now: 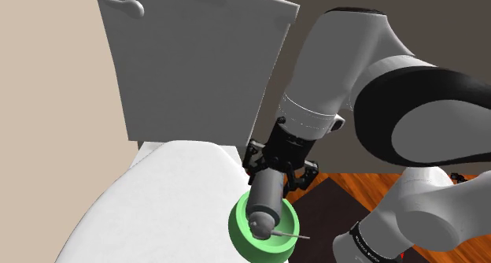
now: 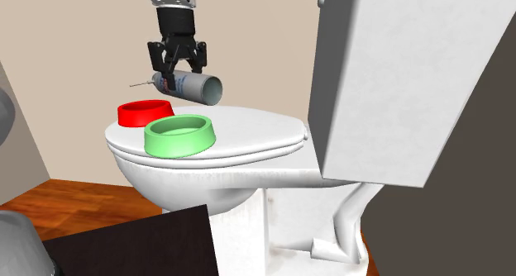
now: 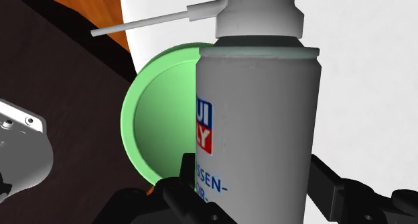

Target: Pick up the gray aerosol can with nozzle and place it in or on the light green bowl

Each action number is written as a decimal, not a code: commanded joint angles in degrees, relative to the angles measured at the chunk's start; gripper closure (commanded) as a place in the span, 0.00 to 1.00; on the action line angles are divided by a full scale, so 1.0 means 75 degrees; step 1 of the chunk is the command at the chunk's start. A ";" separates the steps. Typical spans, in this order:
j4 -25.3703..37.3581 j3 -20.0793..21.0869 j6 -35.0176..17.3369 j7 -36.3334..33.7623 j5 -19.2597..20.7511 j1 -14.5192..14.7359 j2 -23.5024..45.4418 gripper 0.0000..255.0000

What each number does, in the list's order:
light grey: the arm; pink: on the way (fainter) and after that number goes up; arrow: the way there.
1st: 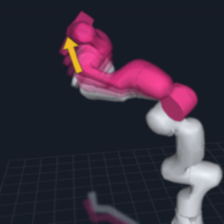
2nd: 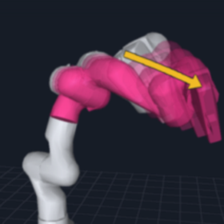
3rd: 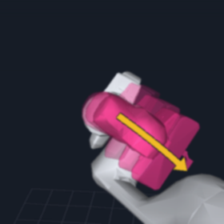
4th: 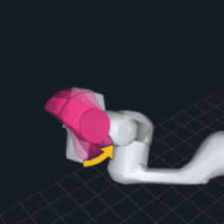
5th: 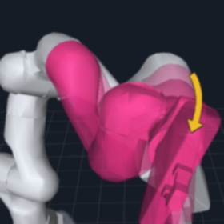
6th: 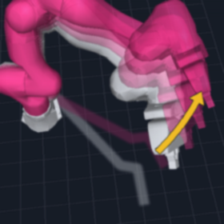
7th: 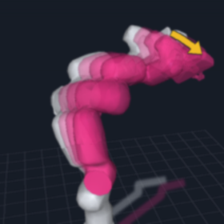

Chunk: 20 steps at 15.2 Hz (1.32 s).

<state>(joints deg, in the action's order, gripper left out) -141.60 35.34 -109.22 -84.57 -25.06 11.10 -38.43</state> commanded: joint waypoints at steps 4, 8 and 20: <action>-0.0417 0.0186 -0.0532 0.0045 -0.0141 0.0031 0.0103 1.00; -0.0717 0.0361 -0.0984 0.0074 -0.0249 0.0036 0.0253 1.00; -0.0819 0.0430 -0.1155 0.0083 -0.0287 0.0035 0.0320 0.00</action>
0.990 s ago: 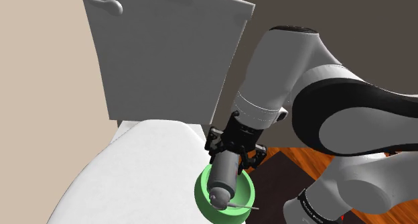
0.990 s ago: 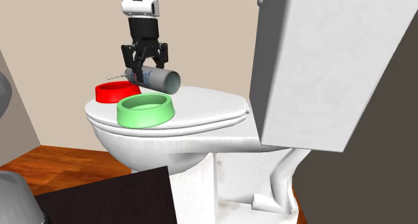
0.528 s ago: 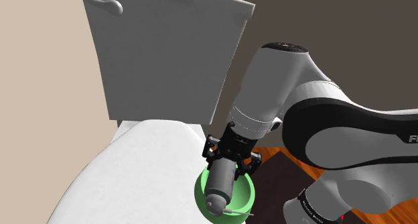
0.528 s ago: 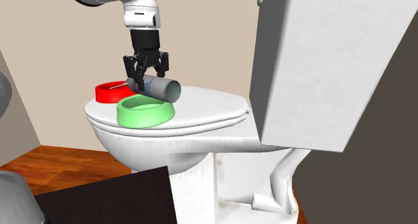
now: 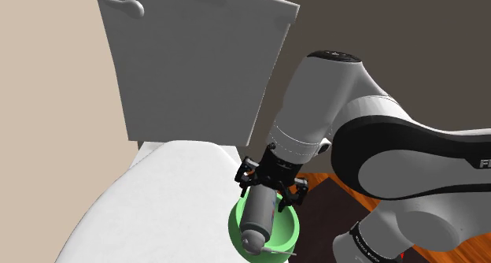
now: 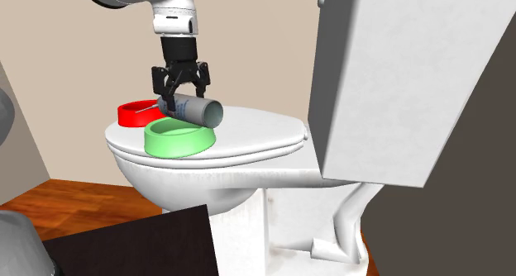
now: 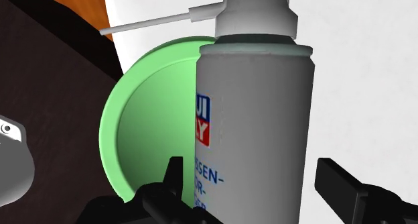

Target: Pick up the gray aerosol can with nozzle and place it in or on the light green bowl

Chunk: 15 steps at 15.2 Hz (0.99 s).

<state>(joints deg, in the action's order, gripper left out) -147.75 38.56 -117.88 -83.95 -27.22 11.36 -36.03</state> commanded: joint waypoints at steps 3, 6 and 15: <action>0.0000 0.0000 0.0000 0.0000 0.0000 0.0000 0.0000 0.00; 0.0527 -0.0361 0.0860 -0.0023 0.0201 -0.0002 -0.0319 0.00; 0.0679 -0.0449 0.1075 -0.0032 0.0256 -0.0009 -0.0378 0.00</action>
